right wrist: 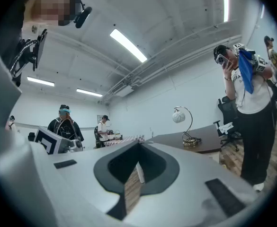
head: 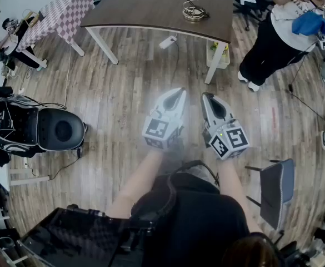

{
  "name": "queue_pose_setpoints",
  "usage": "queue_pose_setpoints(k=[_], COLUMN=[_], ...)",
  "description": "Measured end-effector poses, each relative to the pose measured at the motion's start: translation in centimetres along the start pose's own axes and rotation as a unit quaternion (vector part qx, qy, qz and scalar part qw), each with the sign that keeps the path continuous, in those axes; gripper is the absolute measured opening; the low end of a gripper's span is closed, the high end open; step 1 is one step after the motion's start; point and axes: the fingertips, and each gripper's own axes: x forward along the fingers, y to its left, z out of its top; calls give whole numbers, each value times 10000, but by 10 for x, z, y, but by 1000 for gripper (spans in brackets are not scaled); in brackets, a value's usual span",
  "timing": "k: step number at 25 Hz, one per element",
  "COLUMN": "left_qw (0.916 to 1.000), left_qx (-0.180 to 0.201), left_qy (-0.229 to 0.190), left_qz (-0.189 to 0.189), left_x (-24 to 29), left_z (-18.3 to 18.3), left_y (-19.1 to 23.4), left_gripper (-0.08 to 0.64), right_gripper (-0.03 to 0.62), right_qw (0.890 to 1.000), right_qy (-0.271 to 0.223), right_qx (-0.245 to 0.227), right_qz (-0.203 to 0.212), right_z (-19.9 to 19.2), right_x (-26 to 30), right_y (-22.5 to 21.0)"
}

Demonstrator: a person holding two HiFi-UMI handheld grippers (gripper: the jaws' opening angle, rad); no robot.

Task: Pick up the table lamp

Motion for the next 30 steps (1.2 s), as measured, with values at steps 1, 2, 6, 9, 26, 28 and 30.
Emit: queue_pose_setpoints(k=[1, 2, 6, 9, 26, 28, 30], left_qw=[10000, 10000, 10000, 9999, 9999, 9995, 9992], left_qx=[-31, -54, -70, -84, -43, -80, -86], left_qy=[-10, -16, 6, -98, 156, 286, 361], left_qz=[20, 35, 13, -16, -1, -57, -130], left_x=[2, 4, 16, 35, 141, 159, 170], left_z=[-2, -4, -10, -8, -13, -8, -9], left_y=[1, 2, 8, 19, 119, 129, 138], left_gripper=[3, 3, 2, 3, 2, 2, 2], right_gripper=[0, 0, 0, 0, 2, 2, 2], right_qw=[10000, 9999, 10000, 9999, 9998, 9996, 9994], right_qy=[22, 40, 29, -5, 200, 243, 261], right_qx=[-50, -84, -32, -136, -38, 55, 43], right_qz=[41, 72, -1, -25, -54, -148, -212], right_z=[2, 3, -8, -4, -7, -5, -3], right_x=[2, 5, 16, 31, 165, 181, 194], right_y=[2, 3, -9, -19, -90, -101, -108])
